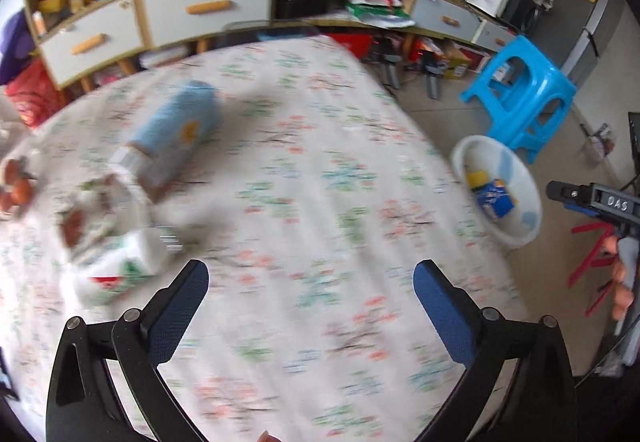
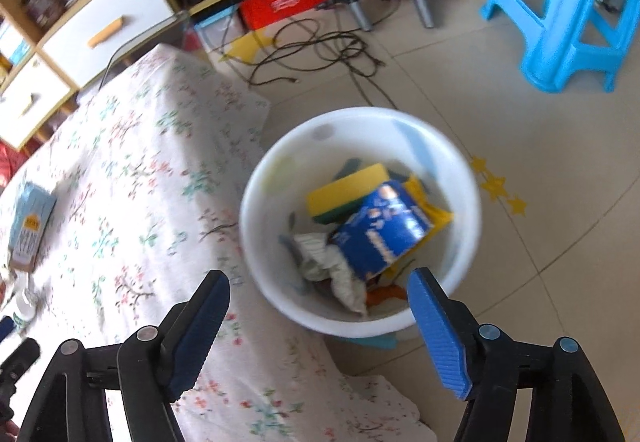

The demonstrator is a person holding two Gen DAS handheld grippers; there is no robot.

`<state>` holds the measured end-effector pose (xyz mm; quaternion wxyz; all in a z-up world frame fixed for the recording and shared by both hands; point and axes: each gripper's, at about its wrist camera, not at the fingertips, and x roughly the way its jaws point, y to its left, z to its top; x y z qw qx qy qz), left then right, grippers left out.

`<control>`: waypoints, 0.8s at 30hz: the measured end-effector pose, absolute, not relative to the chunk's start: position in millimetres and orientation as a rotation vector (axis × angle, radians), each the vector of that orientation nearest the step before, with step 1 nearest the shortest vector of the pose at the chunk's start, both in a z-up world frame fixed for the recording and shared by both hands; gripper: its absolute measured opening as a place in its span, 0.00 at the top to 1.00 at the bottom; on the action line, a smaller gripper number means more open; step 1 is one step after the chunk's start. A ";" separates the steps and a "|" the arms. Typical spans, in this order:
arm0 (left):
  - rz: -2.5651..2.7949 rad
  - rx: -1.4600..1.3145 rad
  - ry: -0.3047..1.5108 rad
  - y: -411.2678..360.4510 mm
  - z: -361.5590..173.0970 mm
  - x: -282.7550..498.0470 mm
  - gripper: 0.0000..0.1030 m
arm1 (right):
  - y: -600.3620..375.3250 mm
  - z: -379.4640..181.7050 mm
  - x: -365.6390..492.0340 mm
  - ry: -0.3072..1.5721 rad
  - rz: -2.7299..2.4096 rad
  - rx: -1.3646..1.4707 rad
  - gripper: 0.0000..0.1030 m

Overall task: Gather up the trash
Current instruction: 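Grasp the white AD milk bottle with the left tool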

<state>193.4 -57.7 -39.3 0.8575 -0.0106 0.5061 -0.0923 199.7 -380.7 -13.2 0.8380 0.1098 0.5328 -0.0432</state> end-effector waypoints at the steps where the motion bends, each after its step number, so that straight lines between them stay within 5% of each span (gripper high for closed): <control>1: -0.180 -0.004 1.055 -49.1 -39.7 192.8 0.00 | -373.4 -14.1 201.4 1.131 -0.084 0.219 0.25; 20: -0.129 0.128 1.074 61.4 -81.6 224.6 0.01 | -276.9 -31.7 224.5 1.191 0.031 0.185 0.24; 24: -0.218 0.112 1.090 54.2 -82.6 225.3 0.09 | -263.1 -32.8 224.5 1.195 0.039 0.182 0.24</control>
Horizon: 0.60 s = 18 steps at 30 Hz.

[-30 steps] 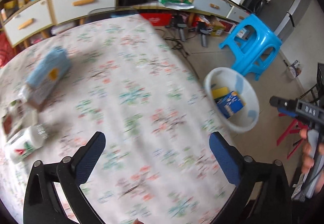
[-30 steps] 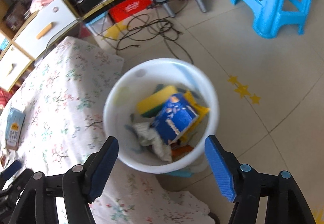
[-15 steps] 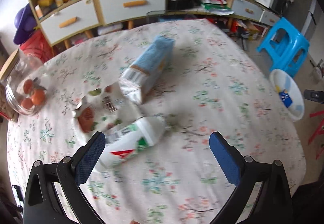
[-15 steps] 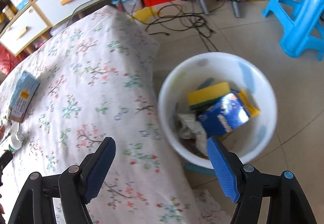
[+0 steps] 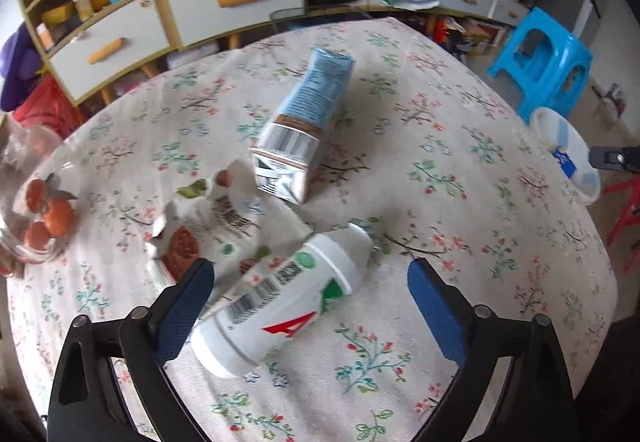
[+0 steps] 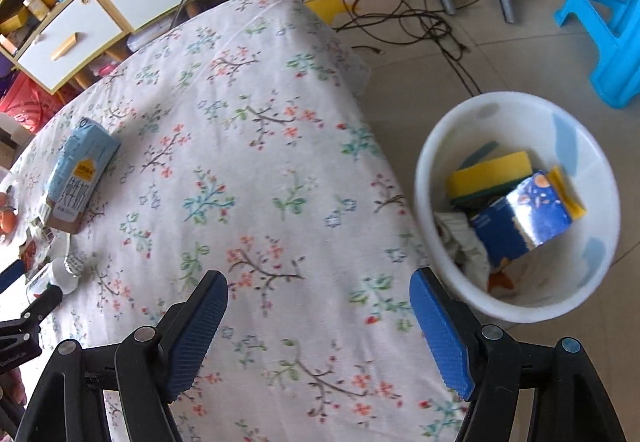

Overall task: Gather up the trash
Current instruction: 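Grasp the white AD milk bottle with the left tool, then grasp the blue milk carton with the right tool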

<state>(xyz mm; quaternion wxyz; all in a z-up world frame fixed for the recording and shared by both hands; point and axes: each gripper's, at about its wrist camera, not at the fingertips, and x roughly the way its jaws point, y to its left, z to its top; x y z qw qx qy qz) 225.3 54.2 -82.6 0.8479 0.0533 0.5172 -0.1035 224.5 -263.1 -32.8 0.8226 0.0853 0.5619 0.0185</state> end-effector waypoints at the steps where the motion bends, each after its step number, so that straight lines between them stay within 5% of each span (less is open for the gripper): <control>1: -0.224 0.113 1.110 51.4 -84.5 225.1 0.11 | -260.4 -33.2 224.4 1.196 0.041 0.181 0.24; 7: -0.213 0.062 1.233 53.2 -104.7 222.0 0.42 | -245.9 -35.8 224.5 1.203 0.048 0.177 0.23; 9: -0.226 0.039 1.231 55.0 -101.1 218.4 0.60 | -239.1 -37.1 224.5 1.206 0.052 0.168 0.23; 18: -0.187 -0.139 1.162 91.0 -64.6 187.9 0.61 | -193.7 -44.2 231.3 1.207 0.079 0.157 0.22</control>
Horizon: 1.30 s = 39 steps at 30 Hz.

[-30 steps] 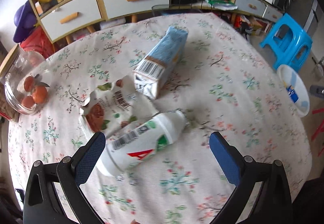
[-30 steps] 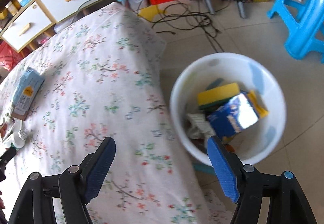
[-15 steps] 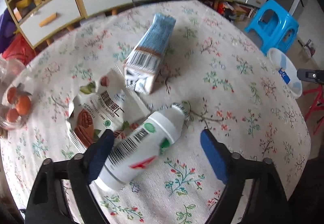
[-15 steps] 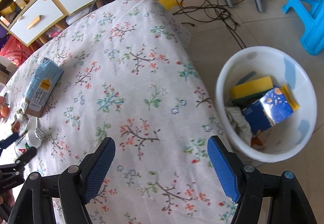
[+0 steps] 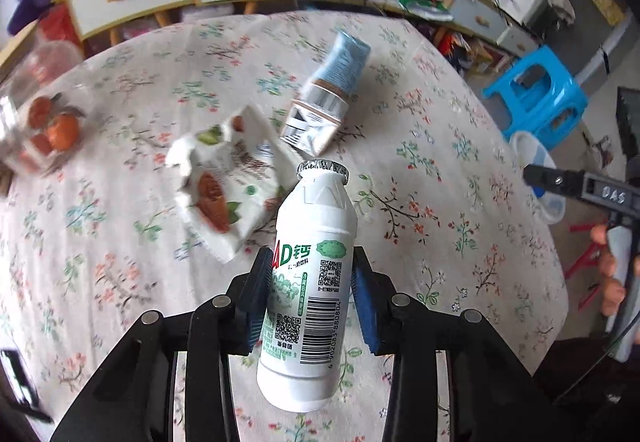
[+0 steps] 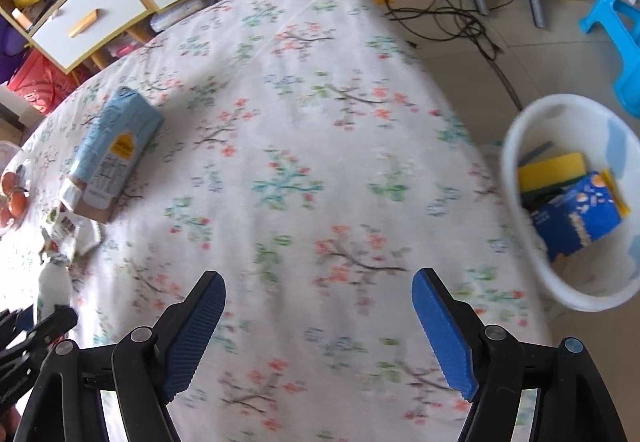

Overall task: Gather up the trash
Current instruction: 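Grasp the blue milk carton with the right tool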

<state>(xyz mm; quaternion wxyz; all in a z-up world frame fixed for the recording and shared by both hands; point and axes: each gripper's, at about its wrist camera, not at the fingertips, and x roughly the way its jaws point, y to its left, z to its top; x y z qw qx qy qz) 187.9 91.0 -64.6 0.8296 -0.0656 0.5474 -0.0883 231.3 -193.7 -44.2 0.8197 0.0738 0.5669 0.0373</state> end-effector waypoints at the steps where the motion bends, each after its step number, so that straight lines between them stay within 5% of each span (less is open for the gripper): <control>1: -0.169 -0.166 1.153 99.0 -61.5 184.0 0.61 | -183.8 -44.3 232.7 1.203 0.091 0.160 0.22; 28: 0.064 -0.391 1.138 213.2 -70.4 146.8 0.61 | -9.9 -93.8 297.0 1.114 0.257 0.256 0.21; 30: 0.062 -0.390 1.140 211.6 -70.6 149.5 0.61 | -13.5 -99.7 298.8 1.127 0.251 0.253 0.24; 34: 0.048 -0.388 1.140 204.4 -70.3 152.1 0.61 | -27.0 -99.5 297.6 1.133 0.266 0.278 0.51; 39: 0.038 -0.389 1.130 193.8 -66.7 152.0 0.61 | -36.7 -88.6 283.9 1.131 0.258 0.229 0.58</control>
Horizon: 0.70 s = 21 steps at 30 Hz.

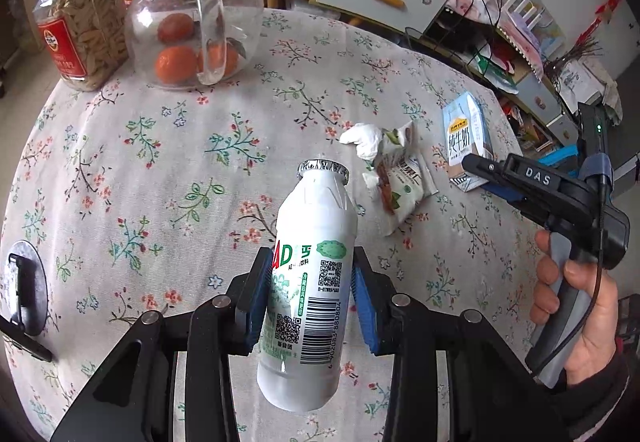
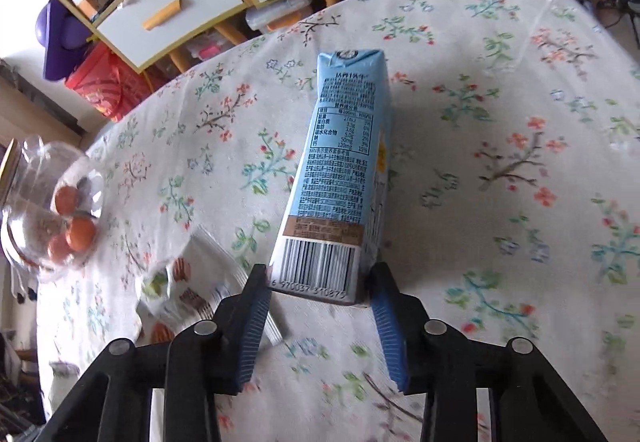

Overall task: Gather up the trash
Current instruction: 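Grasp the blue milk carton with the right tool, then carry the carton over the white bin and open the right tool while the left tool holds the bottle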

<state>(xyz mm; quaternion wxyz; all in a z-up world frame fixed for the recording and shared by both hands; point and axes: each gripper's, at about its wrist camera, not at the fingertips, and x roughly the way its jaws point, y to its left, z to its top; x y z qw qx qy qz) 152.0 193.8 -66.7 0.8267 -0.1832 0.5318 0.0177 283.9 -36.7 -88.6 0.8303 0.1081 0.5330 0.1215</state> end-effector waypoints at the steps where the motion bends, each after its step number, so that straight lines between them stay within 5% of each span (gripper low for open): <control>1: 0.036 -0.391 1.127 192.1 -65.8 151.7 0.61 | -39.1 -86.3 280.8 1.134 0.256 0.220 0.59; 21: -0.039 -0.388 1.118 135.8 -58.4 173.6 0.61 | -119.6 -36.7 244.8 1.109 0.199 0.151 0.61</control>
